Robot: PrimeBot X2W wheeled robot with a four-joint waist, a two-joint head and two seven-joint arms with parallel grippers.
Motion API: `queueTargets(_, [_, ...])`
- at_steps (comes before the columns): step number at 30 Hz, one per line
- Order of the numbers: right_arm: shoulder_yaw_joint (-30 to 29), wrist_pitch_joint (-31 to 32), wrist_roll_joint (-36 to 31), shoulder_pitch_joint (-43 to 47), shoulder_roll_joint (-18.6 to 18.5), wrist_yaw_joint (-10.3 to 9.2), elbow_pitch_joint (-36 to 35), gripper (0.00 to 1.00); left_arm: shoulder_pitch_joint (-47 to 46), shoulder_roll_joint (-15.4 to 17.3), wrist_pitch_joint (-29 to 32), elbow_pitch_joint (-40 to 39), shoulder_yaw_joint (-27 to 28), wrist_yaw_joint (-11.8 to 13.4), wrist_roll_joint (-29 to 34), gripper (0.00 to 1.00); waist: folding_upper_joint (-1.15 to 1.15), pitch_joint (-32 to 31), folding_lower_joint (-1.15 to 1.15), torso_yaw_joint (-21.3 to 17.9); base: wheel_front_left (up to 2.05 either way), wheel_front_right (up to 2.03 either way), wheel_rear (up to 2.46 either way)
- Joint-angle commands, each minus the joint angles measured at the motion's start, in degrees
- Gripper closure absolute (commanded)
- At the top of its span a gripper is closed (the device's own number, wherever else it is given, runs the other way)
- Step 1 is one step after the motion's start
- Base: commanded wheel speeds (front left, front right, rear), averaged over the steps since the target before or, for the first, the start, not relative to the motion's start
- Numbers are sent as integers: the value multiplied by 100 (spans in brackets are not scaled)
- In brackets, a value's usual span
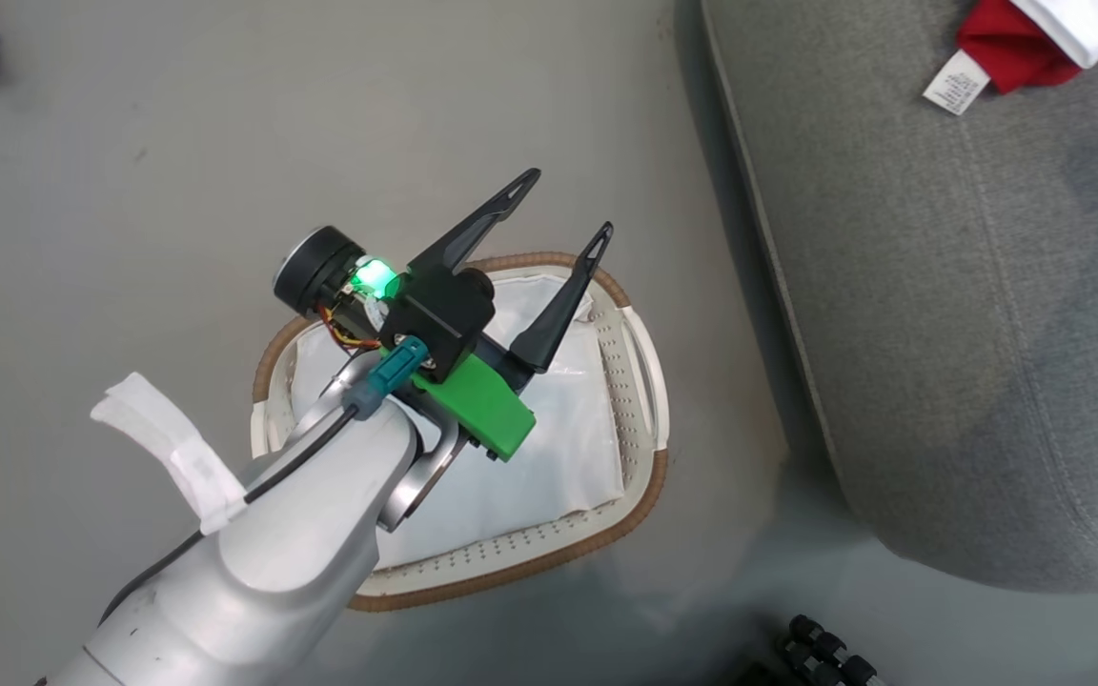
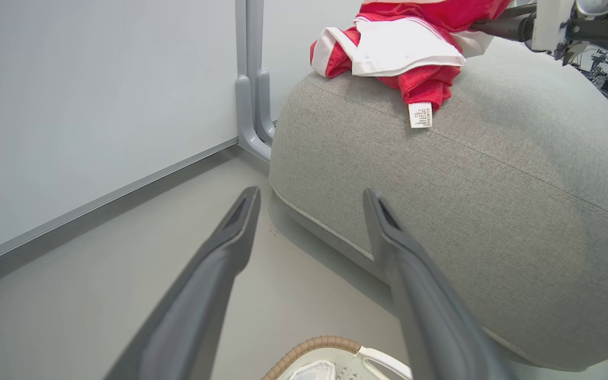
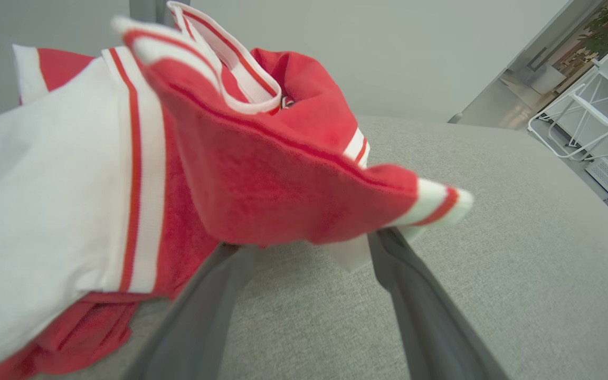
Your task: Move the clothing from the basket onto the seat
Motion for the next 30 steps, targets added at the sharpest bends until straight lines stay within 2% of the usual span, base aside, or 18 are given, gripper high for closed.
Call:
queueTargets(1, [-8, -23, 102, 168, 102, -8, -91, 0, 101, 67, -13, 12, 55, 30, -43, 0, 69, -166, 0, -164, 0, 0, 0])
queueTargets(9, [502, -25, 510, 894, 574, -8, -709, 0, 428, 119, -57, 62, 353, 133, -311, 0, 69, -638, 0, -436, 0, 0, 0])
queueTargets(16, [923, -25, 884, 1441, 550, -8, -1361, 0, 827, 71, -59, 225, 639, 294, -540, 0, 69, -1120, 0, -454, 0, 0, 0])
queueTargets(25, [1206, -26, 916, 1622, 362, -8, -1919, 0, 1632, -193, -49, 9, 1405, 453, -492, 0, 69, -1887, 0, -14, 0, 0, 0])
queueTargets(30, [1350, -25, 990, 1786, 534, -8, -2194, 0, 2165, -348, -49, -114, 1929, 451, -380, 0, 69, -2237, 0, 362, 0, 0, 0])
